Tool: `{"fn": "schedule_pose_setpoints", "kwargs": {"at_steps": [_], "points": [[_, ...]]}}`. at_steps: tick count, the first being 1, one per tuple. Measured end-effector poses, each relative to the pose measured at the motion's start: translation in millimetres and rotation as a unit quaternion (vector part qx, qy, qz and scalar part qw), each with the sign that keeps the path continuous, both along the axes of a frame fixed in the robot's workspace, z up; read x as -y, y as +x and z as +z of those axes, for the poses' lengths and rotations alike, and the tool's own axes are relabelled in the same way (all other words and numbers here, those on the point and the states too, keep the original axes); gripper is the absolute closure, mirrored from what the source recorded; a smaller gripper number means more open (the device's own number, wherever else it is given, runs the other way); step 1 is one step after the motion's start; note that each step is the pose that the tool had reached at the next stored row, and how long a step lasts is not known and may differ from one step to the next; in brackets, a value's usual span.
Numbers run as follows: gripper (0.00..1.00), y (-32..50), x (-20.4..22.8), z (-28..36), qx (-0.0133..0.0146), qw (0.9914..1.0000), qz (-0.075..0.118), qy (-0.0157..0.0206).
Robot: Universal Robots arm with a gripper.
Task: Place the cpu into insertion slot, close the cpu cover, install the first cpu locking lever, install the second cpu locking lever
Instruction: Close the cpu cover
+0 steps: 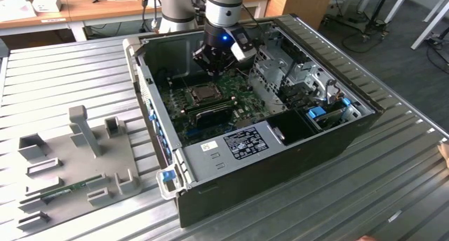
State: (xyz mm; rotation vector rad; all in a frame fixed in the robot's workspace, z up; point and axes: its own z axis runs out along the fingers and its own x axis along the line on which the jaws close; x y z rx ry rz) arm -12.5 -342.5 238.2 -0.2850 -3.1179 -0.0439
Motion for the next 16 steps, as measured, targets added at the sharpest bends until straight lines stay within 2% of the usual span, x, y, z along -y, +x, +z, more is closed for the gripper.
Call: {"fn": "schedule_pose_setpoints", "kwargs": {"at_steps": [3,6,10,14,15,16], "points": [[0.90,0.0,0.0,-0.4,0.0000,0.99962,0.027,0.0000],[0.90,0.0,0.0,-0.8,0.0000,0.99852,0.054,0.0000],[0.90,0.0,0.0,-1.4,0.0000,0.99584,0.091,0.0000],[0.90,0.0,0.0,-2.0,-0.0001,0.99203,0.126,-0.0002],[0.90,0.0,-0.1,-2.1,-0.0001,0.99161,0.129,-0.0011],[0.90,0.0,0.0,-2.1,-0.0003,0.99158,0.129,-0.0023]]}}
